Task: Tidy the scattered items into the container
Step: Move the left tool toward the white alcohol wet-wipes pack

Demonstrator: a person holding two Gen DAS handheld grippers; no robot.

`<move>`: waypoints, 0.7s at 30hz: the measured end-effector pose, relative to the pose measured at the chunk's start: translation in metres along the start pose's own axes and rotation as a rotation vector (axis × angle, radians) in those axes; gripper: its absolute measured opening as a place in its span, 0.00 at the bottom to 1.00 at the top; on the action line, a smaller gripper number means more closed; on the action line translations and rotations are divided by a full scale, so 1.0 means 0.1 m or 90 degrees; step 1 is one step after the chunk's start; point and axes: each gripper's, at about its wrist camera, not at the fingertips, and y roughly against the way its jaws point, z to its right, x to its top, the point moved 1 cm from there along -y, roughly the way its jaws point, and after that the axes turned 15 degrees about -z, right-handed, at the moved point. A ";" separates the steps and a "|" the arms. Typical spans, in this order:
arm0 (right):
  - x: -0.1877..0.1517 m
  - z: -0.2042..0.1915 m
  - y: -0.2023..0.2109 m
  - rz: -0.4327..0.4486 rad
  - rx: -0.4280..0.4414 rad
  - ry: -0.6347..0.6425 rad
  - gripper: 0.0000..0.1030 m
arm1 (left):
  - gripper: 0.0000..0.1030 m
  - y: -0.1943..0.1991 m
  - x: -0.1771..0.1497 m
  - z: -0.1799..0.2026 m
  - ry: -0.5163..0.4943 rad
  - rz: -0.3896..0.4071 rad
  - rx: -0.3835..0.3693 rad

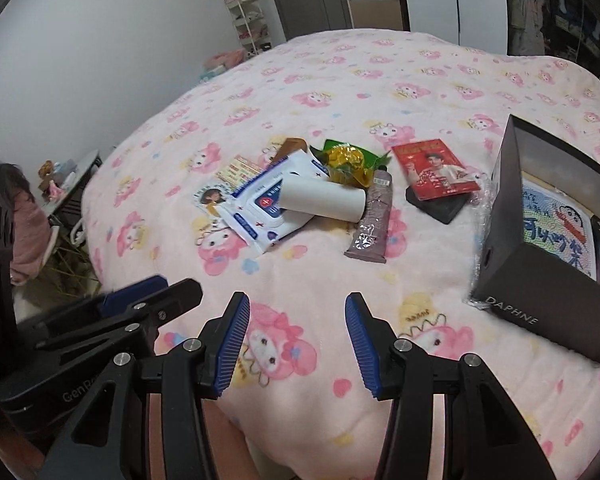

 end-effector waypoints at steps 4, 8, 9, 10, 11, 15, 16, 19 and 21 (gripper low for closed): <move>0.10 0.05 -0.24 -0.031 0.016 -0.013 0.44 | 0.35 -0.20 0.08 -0.14 0.027 -0.012 -0.019; 0.27 0.06 -0.42 -0.044 0.019 -0.009 0.45 | 0.35 -0.36 0.23 -0.25 0.049 0.001 -0.025; 0.31 0.06 -0.46 -0.047 0.019 -0.008 0.45 | 0.35 -0.43 0.29 -0.28 0.057 0.002 -0.028; 0.36 0.07 -0.50 -0.050 0.020 -0.010 0.45 | 0.35 -0.48 0.36 -0.31 0.063 0.004 -0.027; 0.42 0.08 -0.56 -0.057 0.023 -0.014 0.45 | 0.35 -0.53 0.41 -0.34 0.068 0.006 -0.025; 0.61 0.08 -0.78 -0.076 0.020 -0.023 0.45 | 0.35 -0.70 0.65 -0.41 0.075 0.013 0.000; 0.65 0.08 -0.83 -0.079 0.017 -0.026 0.45 | 0.35 -0.74 0.71 -0.43 0.080 0.012 -0.003; 0.76 0.09 -0.98 -0.090 0.008 -0.035 0.45 | 0.35 -0.82 0.85 -0.48 0.086 0.011 -0.010; 0.80 0.09 -1.06 -0.096 0.008 -0.037 0.45 | 0.35 -0.86 0.93 -0.50 0.086 0.012 -0.016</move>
